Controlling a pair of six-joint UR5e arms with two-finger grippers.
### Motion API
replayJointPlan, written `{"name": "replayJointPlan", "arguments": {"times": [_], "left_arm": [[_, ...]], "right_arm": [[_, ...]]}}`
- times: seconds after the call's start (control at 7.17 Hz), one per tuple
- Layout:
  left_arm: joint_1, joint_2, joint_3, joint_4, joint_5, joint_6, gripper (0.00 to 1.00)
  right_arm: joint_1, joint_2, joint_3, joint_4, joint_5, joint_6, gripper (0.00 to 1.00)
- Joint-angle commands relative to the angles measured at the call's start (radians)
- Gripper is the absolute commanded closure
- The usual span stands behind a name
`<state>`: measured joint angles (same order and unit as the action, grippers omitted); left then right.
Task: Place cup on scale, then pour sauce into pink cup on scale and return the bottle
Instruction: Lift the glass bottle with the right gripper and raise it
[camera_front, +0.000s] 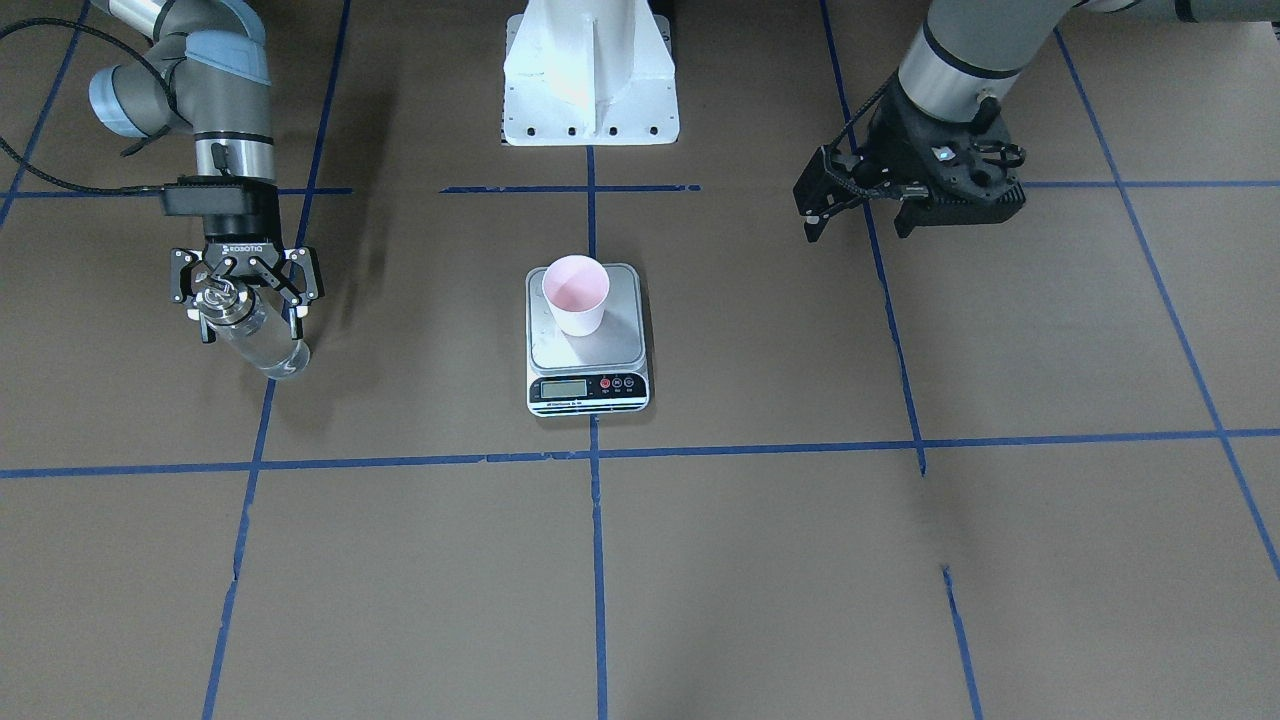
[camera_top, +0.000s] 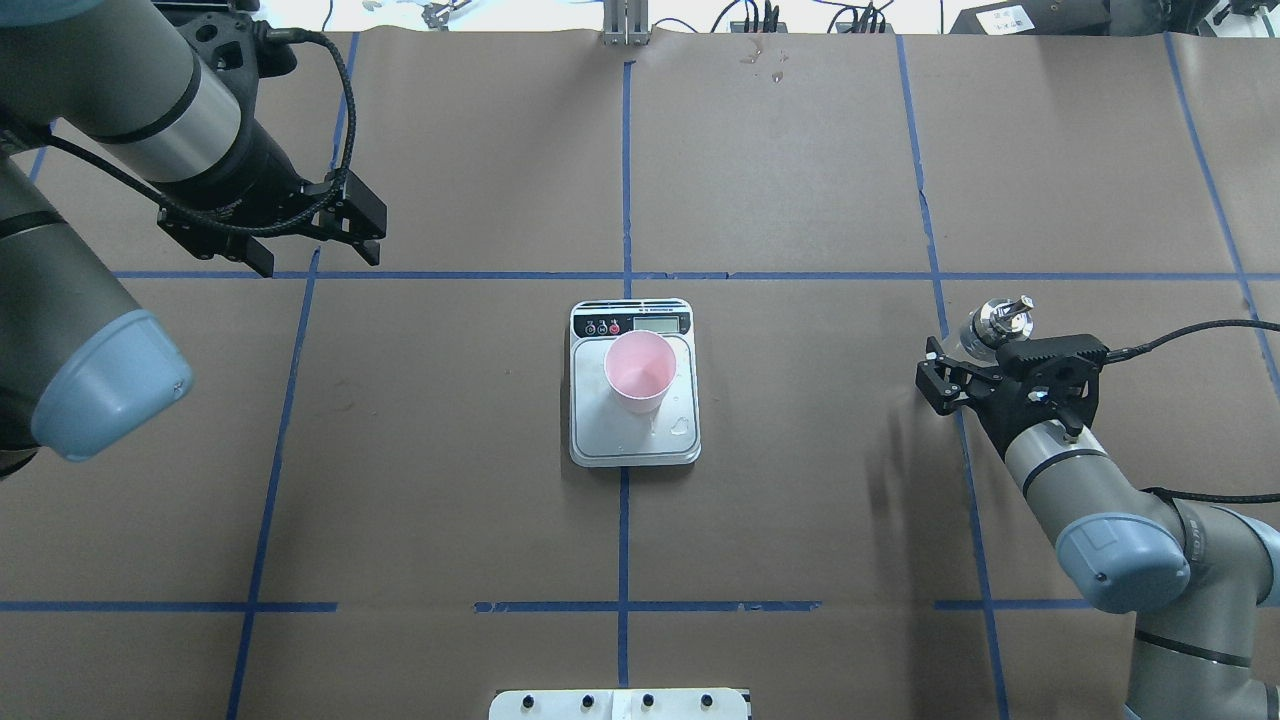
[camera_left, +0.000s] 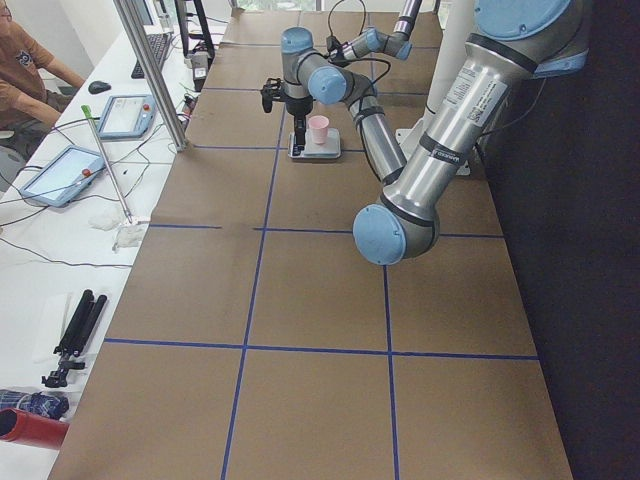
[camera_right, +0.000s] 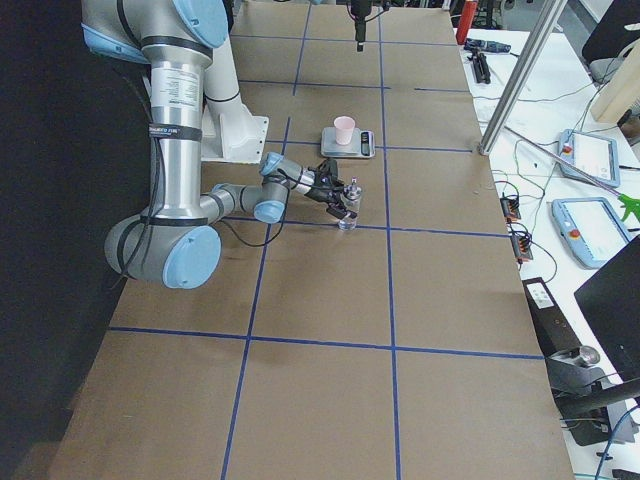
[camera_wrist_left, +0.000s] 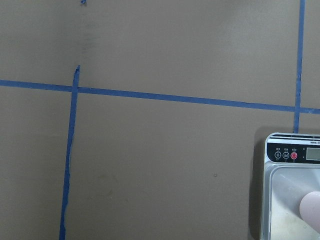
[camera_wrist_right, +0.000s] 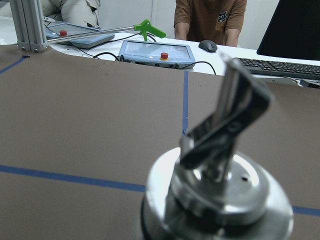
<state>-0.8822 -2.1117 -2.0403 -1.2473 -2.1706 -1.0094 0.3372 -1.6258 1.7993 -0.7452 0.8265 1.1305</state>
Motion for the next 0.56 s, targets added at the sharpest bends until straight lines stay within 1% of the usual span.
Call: {"name": "replayJointPlan", "arguments": {"times": [0.0, 0.14, 0.28, 0.42], "left_arm": [[0.0, -0.001, 0.0, 0.0, 0.0, 0.0, 0.0], [0.0, -0.002, 0.0, 0.0, 0.0, 0.0, 0.0], [0.0, -0.002, 0.0, 0.0, 0.0, 0.0, 0.0], [0.0, -0.004, 0.003, 0.0, 0.0, 0.0, 0.0]], "right_arm": [[0.006, 0.015, -0.012, 0.0, 0.005, 0.0, 0.06], [0.009, 0.033, -0.014, 0.0, 0.006, 0.002, 0.48], [0.016, 0.037, -0.011, 0.001, 0.014, 0.002, 0.99], [0.025, 0.037, 0.003, 0.001, 0.04, -0.008, 1.0]]}}
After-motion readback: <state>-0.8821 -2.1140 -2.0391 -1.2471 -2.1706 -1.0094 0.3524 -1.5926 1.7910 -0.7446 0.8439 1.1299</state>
